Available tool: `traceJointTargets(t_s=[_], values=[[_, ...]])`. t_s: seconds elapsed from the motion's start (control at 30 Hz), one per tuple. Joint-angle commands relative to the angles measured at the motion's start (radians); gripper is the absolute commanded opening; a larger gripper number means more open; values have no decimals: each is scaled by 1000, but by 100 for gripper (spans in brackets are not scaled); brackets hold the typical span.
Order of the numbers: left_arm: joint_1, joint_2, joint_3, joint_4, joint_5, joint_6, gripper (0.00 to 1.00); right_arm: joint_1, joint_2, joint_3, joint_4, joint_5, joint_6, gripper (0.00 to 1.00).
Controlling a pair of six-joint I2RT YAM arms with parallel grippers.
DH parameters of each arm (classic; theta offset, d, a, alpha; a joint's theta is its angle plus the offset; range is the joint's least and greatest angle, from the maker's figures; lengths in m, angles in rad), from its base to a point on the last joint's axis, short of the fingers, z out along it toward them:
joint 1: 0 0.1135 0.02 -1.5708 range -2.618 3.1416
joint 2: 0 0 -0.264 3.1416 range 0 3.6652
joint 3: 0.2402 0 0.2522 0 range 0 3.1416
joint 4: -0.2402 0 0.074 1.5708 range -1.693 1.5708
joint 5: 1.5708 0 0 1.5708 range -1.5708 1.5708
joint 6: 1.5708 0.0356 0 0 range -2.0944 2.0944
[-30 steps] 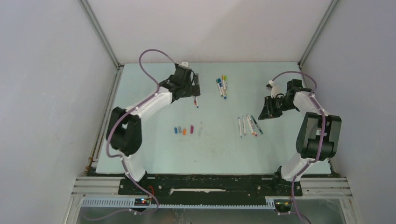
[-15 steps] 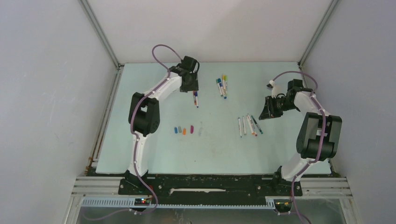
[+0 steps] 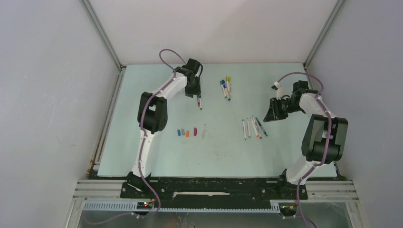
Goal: Open the pen caps
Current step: Move the pen to the center of the board.
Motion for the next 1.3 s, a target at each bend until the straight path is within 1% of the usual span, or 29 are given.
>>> traceJointTargets(t_s=[0.0,0.27,0.63,0.83,0.97,1.07,1.27], values=[[5,11,65,-15,43,9,39,-6,-42,35,1,-21,-14,28],[6,38,70,-32,77,-6,33,-12,-38,44,-18,-32,-21,28],[12,80,108,-88,96,-12,31,-17,-47,44,-20,-42,-23,28],[18,84,114,-159,97,13,26,-21,-53,44,-20,-48,-23,28],[20,66,64,-184,107,40,23,-24,-58,44,-21,-53,-23,28],[20,26,-11,-159,103,56,17,-26,-61,45,-21,-56,-23,28],[21,-36,-133,-131,98,82,11,-30,-65,44,-24,-63,-23,28]])
